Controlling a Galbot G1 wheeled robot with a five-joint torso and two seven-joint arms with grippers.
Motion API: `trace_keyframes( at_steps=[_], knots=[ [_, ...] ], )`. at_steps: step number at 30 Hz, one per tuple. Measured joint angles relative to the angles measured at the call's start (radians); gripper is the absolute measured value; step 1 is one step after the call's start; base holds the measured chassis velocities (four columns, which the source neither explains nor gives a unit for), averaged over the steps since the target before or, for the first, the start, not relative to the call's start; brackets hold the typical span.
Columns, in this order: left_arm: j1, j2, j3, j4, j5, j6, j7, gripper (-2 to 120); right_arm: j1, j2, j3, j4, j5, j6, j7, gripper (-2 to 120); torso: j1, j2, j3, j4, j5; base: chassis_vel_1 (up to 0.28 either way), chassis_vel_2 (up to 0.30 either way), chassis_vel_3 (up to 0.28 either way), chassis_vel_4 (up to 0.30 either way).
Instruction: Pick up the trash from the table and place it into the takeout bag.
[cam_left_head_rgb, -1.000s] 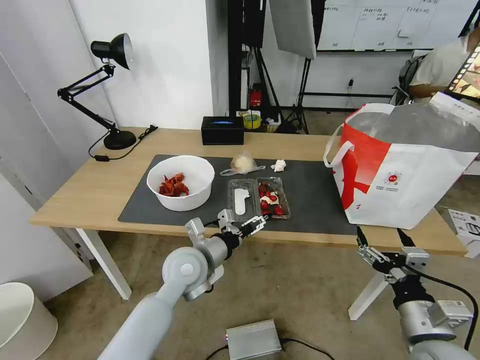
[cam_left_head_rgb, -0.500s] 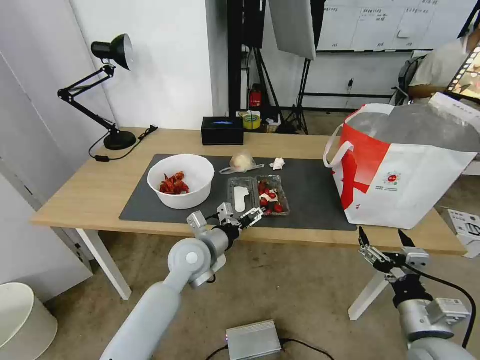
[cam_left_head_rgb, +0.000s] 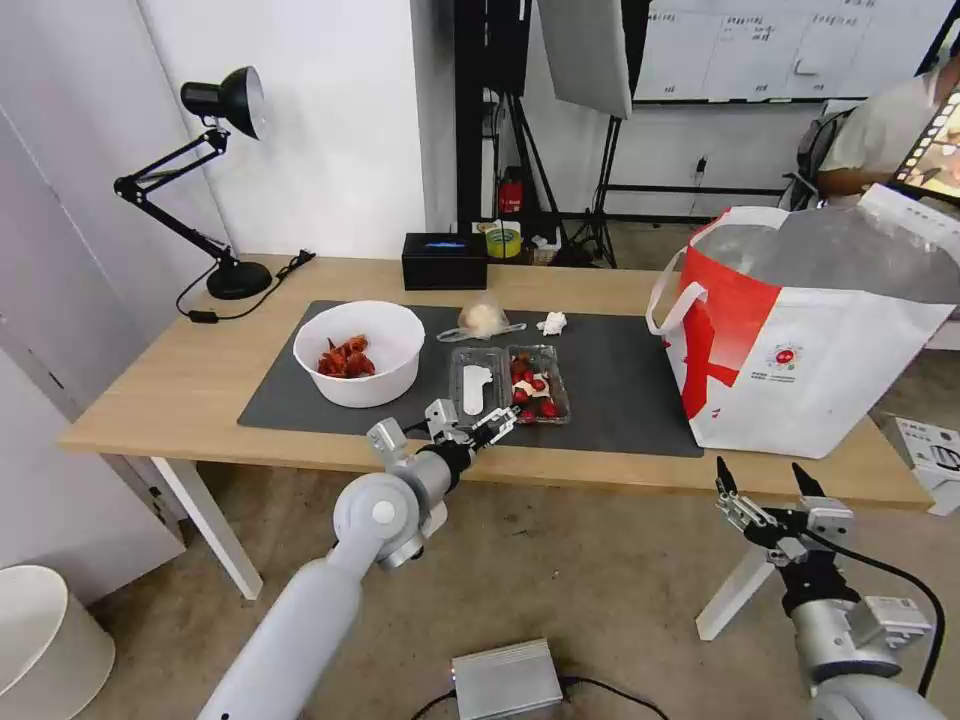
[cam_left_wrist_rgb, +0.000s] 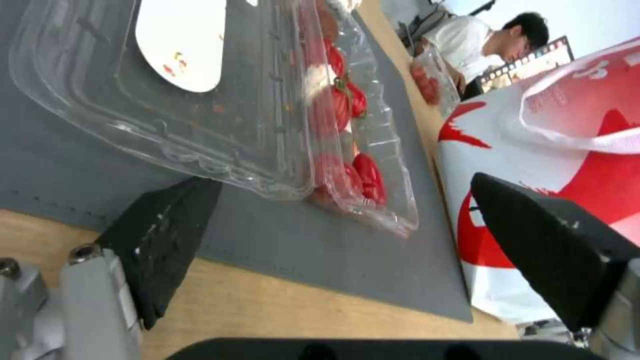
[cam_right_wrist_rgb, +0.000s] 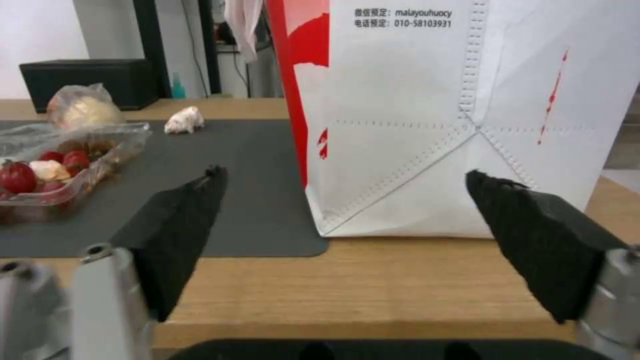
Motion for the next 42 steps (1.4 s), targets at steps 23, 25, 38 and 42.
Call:
trace_keyframes(
  at_steps=[23, 25, 38, 42],
  knots=[
    [0.018, -0.005, 0.007, 0.017, 0.124, -0.074, 0.093, 43, -0.004, 0.003, -0.002, -0.009, 0.005, 0.013, -0.008, 86, 0.000, 0.000, 0.000, -0.0002, 0.0000, 0.000, 0.000, 0.000, 0.000],
    [0.021, -0.004, 0.007, 0.016, 0.131, -0.077, 0.101, 37, -0.004, 0.003, -0.002, -0.009, 0.005, 0.013, -0.008, 85, 0.000, 0.000, 0.000, -0.0002, 0.0000, 0.000, 0.000, 0.000, 0.000],
    [0.034, 0.007, 0.029, 0.031, 0.283, -0.152, 0.225, 42, -0.002, 0.001, -0.006, -0.016, 0.015, 0.015, -0.010, 84, 0.000, 0.000, 0.000, -0.0002, 0.0000, 0.000, 0.000, 0.000, 0.000],
    [0.041, 0.007, 0.030, 0.022, 0.304, -0.162, 0.252, 46, -0.003, 0.001, -0.005, -0.020, 0.018, 0.016, -0.010, 84, 0.000, 0.000, 0.000, -0.0002, 0.0000, 0.000, 0.000, 0.000, 0.000]
  ],
)
